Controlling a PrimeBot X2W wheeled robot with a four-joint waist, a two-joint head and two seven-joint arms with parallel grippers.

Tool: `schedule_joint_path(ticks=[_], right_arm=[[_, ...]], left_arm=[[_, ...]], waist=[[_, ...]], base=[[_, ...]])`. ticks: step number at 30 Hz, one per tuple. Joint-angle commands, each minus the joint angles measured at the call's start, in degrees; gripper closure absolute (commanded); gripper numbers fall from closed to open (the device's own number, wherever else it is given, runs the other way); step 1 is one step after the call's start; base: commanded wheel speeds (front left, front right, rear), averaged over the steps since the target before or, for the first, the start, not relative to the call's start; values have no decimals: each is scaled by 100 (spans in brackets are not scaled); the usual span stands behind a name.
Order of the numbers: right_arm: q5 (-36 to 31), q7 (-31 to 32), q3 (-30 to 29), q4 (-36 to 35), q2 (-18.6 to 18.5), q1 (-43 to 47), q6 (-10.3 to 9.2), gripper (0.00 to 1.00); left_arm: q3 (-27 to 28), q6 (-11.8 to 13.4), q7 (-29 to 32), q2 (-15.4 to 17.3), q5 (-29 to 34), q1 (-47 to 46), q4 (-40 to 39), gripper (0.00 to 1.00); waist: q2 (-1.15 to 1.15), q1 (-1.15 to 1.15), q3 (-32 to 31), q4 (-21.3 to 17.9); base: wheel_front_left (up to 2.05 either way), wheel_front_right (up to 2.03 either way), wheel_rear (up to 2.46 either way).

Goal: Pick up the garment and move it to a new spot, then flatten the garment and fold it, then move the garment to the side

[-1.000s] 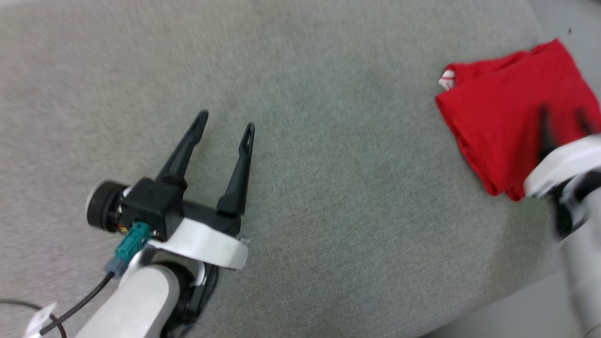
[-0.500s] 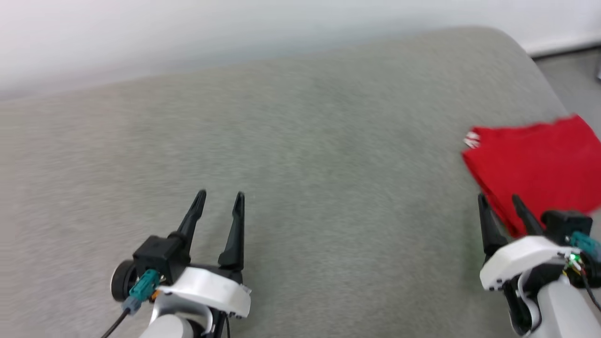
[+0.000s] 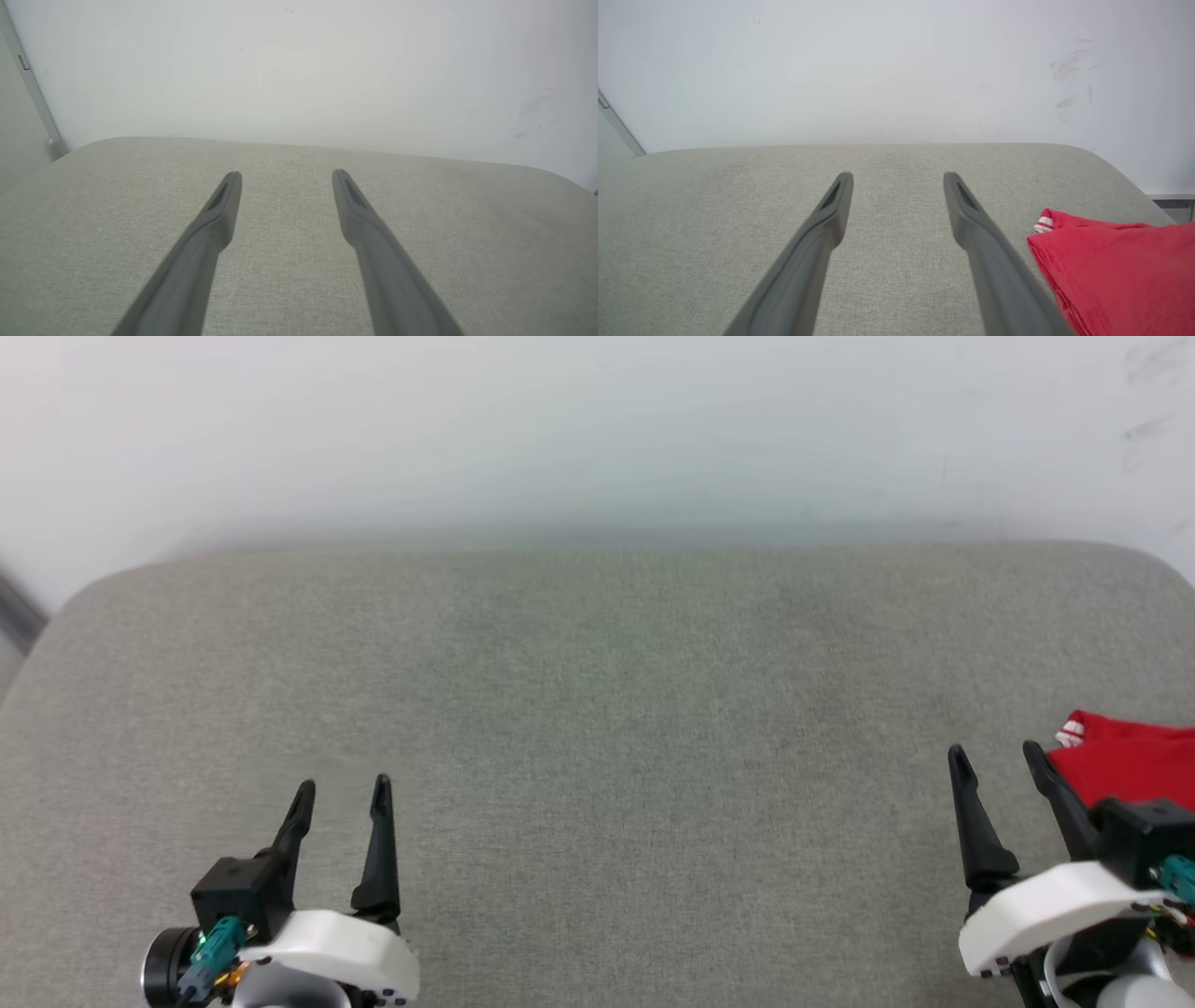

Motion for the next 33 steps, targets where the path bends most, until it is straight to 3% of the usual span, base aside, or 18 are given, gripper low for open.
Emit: schedule_joint_path(ticks=[1,10,30,31,33], right_arm=[[-53,40,-11,-85,23,129,-2,0],[-142,477,11,-984,86,841,-2,0],[-35,607,119,-1220,113,1016,-2,0],[-32,611,115,-1192,79,996,0,100],[-20,607,122,-1097,79,1008,0,100]], left_arm=[[33,12,-45,30,-40,80,7,0],[100,-68,-60,77,-38,418,70,0],[22,-200,-75,-54,-22,407,202,0],[35,-203,-45,-41,-35,449,192,100],[23,-208,-31,-79,-52,480,260,100]], waist=[[0,1,-165,106],[0,1,-363,71],[0,1,-416,38],[0,1,-416,37],[0,1,-413,39]], base=[[0,0,0],[0,0,0],[0,0,0],[0,0,0],[0,0,0]])
